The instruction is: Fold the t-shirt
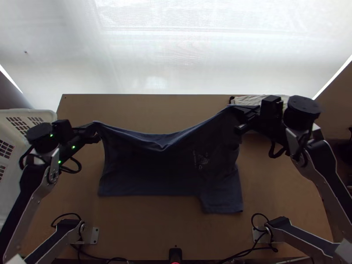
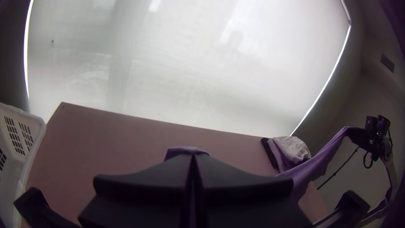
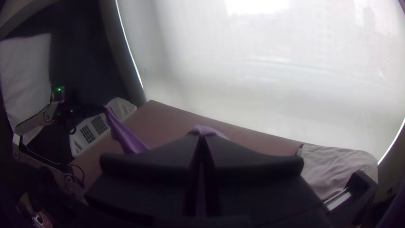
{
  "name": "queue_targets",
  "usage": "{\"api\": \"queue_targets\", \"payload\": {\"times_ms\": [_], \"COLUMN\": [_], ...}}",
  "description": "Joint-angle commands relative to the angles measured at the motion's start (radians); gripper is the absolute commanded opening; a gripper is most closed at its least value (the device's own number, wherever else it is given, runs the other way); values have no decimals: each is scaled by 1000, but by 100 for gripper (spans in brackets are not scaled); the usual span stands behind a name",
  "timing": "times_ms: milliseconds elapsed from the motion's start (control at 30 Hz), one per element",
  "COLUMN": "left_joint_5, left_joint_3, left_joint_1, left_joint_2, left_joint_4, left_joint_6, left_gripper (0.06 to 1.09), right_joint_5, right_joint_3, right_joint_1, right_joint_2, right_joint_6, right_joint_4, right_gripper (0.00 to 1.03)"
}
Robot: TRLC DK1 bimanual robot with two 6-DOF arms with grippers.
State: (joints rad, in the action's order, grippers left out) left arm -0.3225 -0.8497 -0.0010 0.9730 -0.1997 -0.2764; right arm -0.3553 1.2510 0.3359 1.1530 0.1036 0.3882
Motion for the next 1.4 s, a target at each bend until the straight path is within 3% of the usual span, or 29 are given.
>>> {"api": "queue_targets", "payload": {"times_ms": [0,633,1367], "left_joint_5": [-13,-21,-16], "left_joint_3": [5,-273,-520], "left_joint_1": [30,162,177], "left_joint_2": [243,702,961], "left_joint_4": [131,158,120], "left_joint_6": [5,5,0], "left_gripper": [9,9,9], "right_joint_5": [1,3,4], "right_joint_3": [-18,87,266], "right_joint_1": [-11,-110,-146], "right_joint_2": [106,416,712], "right_joint_6": [-4,-28,-31], "right_joint_4": [-41,-126,-147], "right_gripper": [3,3,3]}}
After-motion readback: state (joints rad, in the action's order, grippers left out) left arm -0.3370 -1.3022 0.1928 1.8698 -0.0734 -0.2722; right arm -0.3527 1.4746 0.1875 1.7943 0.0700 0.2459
